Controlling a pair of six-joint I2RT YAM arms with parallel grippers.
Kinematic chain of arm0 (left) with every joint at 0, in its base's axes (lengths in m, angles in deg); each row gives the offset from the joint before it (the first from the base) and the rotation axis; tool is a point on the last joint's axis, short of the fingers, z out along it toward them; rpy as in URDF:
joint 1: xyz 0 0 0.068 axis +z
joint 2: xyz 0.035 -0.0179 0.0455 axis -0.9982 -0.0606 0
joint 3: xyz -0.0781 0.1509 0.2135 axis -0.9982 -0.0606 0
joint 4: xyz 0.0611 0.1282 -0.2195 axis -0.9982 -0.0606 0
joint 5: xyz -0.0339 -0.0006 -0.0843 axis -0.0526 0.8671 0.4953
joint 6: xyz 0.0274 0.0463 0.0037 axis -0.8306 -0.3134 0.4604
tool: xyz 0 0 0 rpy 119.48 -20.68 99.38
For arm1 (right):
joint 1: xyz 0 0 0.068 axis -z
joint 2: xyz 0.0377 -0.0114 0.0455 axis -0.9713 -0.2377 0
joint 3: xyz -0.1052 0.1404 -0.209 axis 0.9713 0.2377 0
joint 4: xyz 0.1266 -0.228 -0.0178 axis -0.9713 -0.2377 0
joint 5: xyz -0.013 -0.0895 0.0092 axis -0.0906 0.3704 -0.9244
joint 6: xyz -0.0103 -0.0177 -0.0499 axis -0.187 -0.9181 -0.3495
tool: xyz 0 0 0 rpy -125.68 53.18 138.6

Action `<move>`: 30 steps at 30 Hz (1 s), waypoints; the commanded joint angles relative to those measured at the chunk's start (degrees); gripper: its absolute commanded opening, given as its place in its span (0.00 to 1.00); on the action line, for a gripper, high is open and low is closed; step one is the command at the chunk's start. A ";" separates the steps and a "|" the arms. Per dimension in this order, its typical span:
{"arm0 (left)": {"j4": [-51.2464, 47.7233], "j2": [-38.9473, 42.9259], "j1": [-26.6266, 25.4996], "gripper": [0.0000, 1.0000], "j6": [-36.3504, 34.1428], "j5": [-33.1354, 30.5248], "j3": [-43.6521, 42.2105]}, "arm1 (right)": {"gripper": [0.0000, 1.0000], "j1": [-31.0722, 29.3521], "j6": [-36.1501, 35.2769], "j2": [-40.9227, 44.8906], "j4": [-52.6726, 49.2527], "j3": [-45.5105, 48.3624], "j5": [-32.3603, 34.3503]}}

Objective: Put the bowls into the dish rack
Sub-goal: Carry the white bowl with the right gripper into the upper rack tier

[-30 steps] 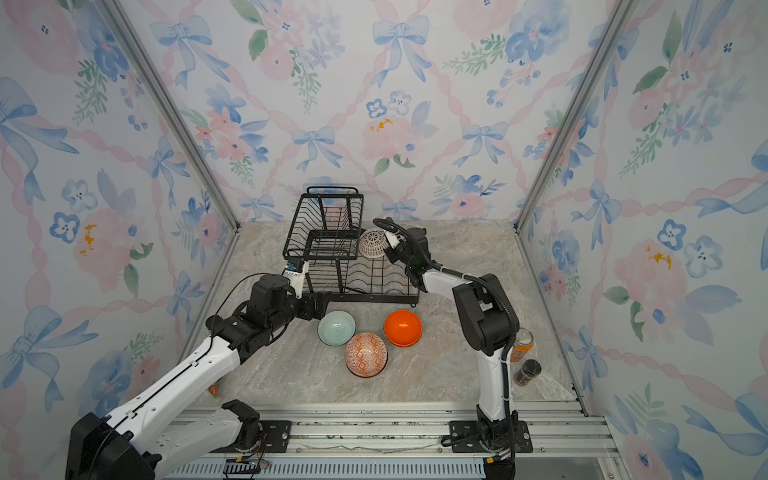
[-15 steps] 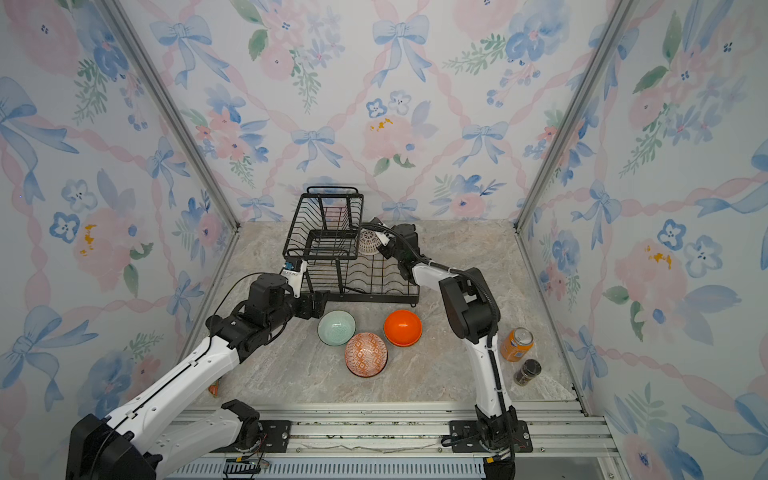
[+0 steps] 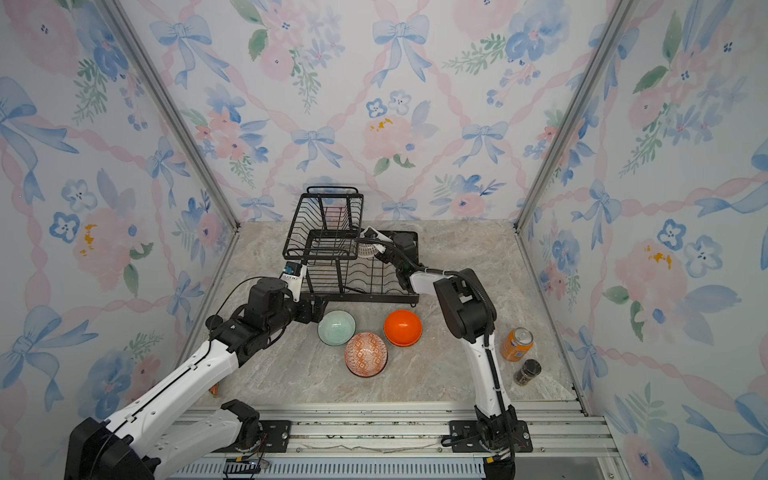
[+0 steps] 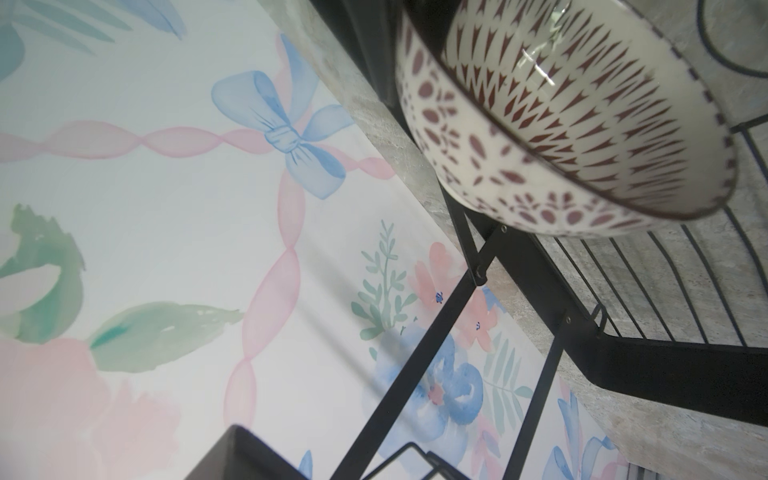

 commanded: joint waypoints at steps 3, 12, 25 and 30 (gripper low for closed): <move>0.00 0.98 0.56 0.98 -0.62 0.94 -0.22 | 0.00 0.24 -3.46 0.49 16.27 4.67 2.12; 0.08 -0.41 0.56 0.98 -0.31 2.17 0.48 | 0.00 -2.03 -10.69 1.69 20.48 8.71 3.17; 0.12 0.57 0.55 0.98 -0.61 2.26 -0.21 | 0.00 -5.23 -20.01 -3.47 25.05 4.67 6.72; 0.09 -0.29 0.51 0.98 -0.71 2.61 0.48 | 0.00 -5.43 -20.99 -5.68 26.37 1.75 8.82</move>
